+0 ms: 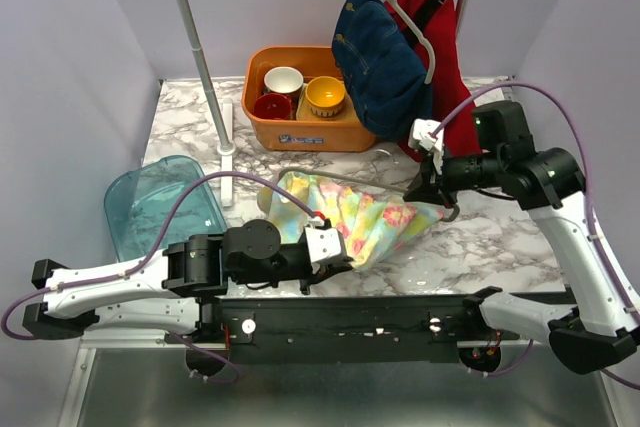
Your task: Place the skirt on the hanger
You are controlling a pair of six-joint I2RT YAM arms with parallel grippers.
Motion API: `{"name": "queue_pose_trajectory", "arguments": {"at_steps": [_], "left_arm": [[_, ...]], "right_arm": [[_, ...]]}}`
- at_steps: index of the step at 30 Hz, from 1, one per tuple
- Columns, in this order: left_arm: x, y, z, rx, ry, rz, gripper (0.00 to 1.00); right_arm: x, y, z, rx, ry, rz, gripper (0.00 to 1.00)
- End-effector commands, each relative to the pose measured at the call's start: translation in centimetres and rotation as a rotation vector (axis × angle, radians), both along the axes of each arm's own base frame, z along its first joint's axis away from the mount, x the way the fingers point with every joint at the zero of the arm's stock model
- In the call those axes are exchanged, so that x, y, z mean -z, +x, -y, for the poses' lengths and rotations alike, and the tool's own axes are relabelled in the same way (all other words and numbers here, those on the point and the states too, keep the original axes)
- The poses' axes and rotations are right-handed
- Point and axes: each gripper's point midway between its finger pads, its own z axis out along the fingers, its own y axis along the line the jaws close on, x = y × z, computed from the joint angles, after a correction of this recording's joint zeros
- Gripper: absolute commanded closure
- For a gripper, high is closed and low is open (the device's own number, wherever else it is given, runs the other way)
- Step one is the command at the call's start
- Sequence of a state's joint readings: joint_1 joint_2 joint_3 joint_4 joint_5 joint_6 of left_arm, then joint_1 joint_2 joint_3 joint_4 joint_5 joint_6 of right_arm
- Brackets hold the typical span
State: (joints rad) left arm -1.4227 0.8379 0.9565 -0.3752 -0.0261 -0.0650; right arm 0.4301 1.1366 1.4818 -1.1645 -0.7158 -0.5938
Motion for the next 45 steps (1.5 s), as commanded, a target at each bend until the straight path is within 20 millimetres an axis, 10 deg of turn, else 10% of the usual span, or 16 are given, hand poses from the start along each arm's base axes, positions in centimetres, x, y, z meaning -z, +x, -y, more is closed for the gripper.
{"name": "queue_pose_trajectory", "arguments": {"at_steps": [1,16,19,26,32,45], "left_arm": [[1.6,-3.6,0.6,0.151,0.035,-0.112,1.0],[7.3,-6.1,1.2,0.231,0.119,-0.235,1.0],[8.9,-5.0,0.8,0.17,0.178,-0.216,0.68],[1.7,0.2,-4.2,-0.077,0.043,-0.008,0.01],[-3.6,5.1,-8.8,-0.282,0.032,0.272,0.01],[-1.7,5.2,-1.0,-0.024,0.212,0.303,0.02]], "right_arm": [[-2.5,0.7,0.6,0.075,0.014,0.058,0.99],[-1.9,1.9,1.1,0.162,0.01,0.05,0.99],[-1.4,1.8,1.1,0.157,0.012,0.041,0.99],[1.1,0.8,1.1,0.087,-0.003,0.048,1.0],[3.7,-1.9,1.2,-0.103,-0.028,0.086,0.99],[5.6,-6.5,1.2,-0.344,0.032,0.161,0.99]]}}
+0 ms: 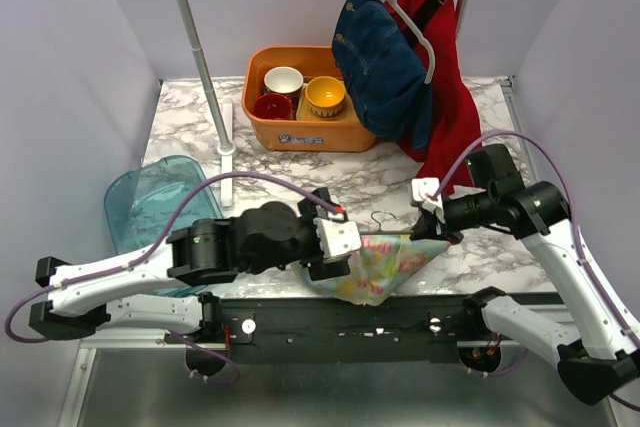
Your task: Place the skirt on the hanger
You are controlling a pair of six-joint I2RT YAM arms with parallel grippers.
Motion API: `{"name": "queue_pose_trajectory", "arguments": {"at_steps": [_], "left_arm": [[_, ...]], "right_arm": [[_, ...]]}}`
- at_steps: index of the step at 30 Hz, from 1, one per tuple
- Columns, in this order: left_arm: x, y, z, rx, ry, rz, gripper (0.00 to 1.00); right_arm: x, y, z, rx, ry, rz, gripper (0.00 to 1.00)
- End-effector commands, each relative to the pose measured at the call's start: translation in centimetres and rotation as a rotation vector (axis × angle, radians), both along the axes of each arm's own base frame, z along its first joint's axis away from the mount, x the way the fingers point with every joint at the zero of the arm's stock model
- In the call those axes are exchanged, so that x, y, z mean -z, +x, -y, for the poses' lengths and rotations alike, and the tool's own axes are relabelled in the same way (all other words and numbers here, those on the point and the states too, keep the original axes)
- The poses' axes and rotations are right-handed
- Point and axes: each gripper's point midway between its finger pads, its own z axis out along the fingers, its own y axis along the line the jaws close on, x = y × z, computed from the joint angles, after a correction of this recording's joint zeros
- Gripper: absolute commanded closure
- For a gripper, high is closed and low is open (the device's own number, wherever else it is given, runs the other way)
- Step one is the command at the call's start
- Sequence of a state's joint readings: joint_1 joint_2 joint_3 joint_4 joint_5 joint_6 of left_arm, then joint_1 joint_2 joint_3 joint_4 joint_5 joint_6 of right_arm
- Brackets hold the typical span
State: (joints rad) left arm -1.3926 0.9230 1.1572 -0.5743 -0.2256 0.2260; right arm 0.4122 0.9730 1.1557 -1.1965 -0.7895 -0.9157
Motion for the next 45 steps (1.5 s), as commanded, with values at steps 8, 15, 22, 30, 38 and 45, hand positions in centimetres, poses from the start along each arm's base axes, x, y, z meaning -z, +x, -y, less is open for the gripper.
{"name": "queue_pose_trajectory", "arguments": {"at_steps": [8,15,22,30,38,45], "left_arm": [[4.2,-1.4,3.2,0.258,0.096,-0.206,0.17],[8.2,-4.2,3.4,0.333,0.211,-0.426,0.53],[8.6,-3.2,2.7,0.232,0.165,-0.436,1.0],[7.2,-0.1,-1.3,-0.142,-0.053,-0.497,1.0],[4.8,0.8,-4.6,-0.334,-0.262,-0.577,1.0],[0.7,1.5,-5.1,-0.397,-0.406,-0.613,1.0]], "right_arm": [[-0.9,-2.9,-0.7,-0.186,0.116,0.119,0.99],[-1.5,-2.5,-1.0,-0.187,0.136,0.141,0.99],[-1.5,-2.3,-1.5,-0.188,0.156,0.121,0.99],[-3.7,1.7,-2.3,0.094,0.209,0.045,0.36],[-4.5,3.2,-2.2,0.229,0.353,-0.104,0.19],[0.4,2.7,-3.9,0.132,0.408,-0.3,0.2]]}}
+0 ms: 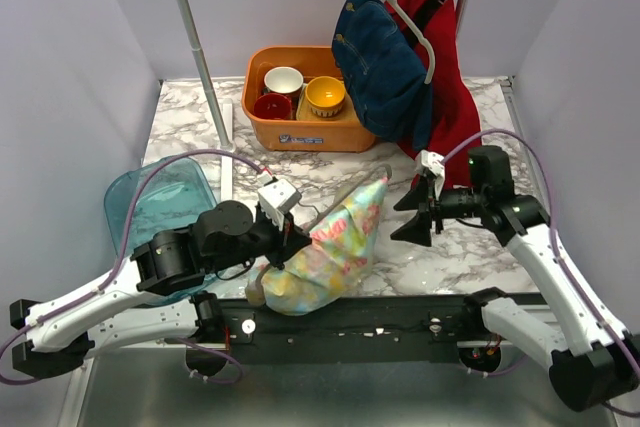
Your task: Place the skirt on the hanger
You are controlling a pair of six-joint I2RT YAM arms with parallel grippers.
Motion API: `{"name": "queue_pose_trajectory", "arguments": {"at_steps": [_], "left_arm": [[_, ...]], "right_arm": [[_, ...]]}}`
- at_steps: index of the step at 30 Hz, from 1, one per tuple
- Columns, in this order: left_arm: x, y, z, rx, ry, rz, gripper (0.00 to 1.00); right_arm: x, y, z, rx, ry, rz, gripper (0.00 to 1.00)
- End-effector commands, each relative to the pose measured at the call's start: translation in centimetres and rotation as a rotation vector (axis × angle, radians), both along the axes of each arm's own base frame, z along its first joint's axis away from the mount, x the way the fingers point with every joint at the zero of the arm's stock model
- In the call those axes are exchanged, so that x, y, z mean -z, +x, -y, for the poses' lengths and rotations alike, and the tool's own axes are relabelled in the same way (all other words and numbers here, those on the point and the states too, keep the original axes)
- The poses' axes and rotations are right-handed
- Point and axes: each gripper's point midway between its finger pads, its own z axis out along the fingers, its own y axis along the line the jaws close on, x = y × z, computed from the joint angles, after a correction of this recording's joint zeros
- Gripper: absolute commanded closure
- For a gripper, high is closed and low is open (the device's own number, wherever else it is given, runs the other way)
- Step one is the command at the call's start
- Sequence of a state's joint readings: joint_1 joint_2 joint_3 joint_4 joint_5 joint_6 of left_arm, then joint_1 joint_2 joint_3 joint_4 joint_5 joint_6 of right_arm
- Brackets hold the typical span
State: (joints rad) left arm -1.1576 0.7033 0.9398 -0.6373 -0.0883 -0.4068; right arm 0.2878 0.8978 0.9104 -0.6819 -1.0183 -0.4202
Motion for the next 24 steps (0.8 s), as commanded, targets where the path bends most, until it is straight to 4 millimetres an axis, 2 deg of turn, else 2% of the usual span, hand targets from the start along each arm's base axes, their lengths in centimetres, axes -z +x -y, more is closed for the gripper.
{"name": "queue_pose_trajectory", "arguments": {"at_steps": [1,7,13,19,24], "left_arm": [[-5.4,1.3,0.0,-0.116,-0.169,0.002,1.0],[-6.9,2.0,0.2,-0.139,-0.184,0.028,1.0],[-7.8,1.8,0.3,-0.121,-0.2,0.037,1.0],[-9.0,1.5,0.2,-0.107,-0.228,0.045,1.0],[-8.3,1.4,0.2,-0.101,-0.197,0.033,1.0]], "right_arm": [[1.2,-0.3,-1.5,-0.088,0.102,-0.123,0.2],[1.9,0.2,-2.2,-0.108,0.15,-0.215,0.2],[0.8,0.2,-2.6,-0.139,0.186,-0.191,0.21],[0.8,0.7,-2.7,-0.123,0.185,-0.198,0.25],[-0.1,2.2,-2.5,-0.05,0.155,-0.131,0.25]]}}
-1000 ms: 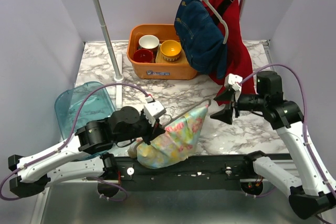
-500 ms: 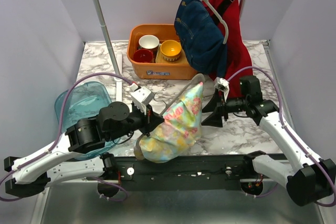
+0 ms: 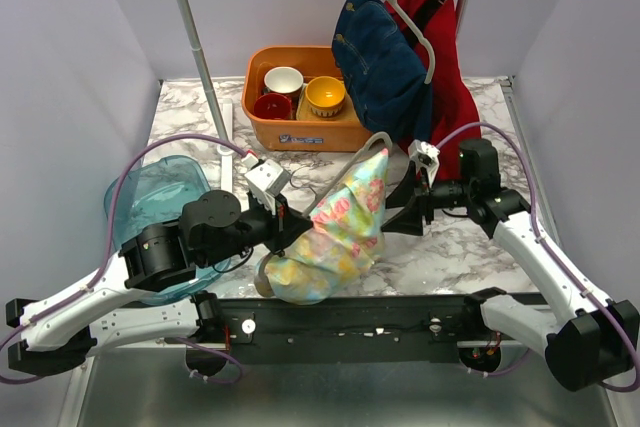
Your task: Place the skirt on the hanger
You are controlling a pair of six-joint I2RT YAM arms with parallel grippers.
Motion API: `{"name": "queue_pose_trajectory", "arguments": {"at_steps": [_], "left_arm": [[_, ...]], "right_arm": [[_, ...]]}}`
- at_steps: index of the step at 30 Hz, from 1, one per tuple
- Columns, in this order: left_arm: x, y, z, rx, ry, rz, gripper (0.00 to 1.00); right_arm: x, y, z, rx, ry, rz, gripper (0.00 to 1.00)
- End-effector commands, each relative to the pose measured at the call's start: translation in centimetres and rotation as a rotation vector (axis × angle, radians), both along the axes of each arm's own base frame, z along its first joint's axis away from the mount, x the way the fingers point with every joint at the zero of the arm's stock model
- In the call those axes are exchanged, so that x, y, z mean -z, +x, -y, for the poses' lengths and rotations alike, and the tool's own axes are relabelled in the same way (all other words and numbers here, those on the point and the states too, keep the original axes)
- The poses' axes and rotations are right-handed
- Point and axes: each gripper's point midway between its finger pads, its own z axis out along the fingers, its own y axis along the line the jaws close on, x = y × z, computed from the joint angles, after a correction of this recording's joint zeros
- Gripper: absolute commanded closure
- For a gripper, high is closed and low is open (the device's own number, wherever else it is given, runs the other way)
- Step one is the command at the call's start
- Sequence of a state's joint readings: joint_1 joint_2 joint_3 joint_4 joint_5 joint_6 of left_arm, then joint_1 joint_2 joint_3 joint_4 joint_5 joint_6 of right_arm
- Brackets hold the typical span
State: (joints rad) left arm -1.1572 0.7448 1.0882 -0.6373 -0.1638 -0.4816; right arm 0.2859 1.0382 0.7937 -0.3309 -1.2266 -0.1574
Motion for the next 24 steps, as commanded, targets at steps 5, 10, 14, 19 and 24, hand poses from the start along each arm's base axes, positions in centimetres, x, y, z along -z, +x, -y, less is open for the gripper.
{"name": "queue_pose_trajectory", "arguments": {"at_steps": [5,10,14,19,24], "left_arm": [[-2.4,0.2,-0.3,-0.015,-0.065,0.027,1.0],[-2.6,0.2,-0.2,-0.006,-0.067,0.034,1.0],[-2.7,0.1,0.1,0.006,-0.057,0.032,1.0],[-2.4,0.2,0.2,0.01,-0.046,0.029,1.0],[-1.6,0.9,-0.4,-0.032,-0.007,0.033,1.0]], "right_arm": [[-2.1,2.3,0.0,0.084,-0.001,0.091,0.25],[-2.3,2.5,-0.5,0.042,0.019,0.041,0.31],[-3.1,2.7,-0.8,0.023,0.045,0.048,0.33],[-3.8,2.4,-1.0,0.001,0.067,0.057,0.41],[-4.1,2.7,-0.7,0.044,0.049,0.082,0.73]]}}
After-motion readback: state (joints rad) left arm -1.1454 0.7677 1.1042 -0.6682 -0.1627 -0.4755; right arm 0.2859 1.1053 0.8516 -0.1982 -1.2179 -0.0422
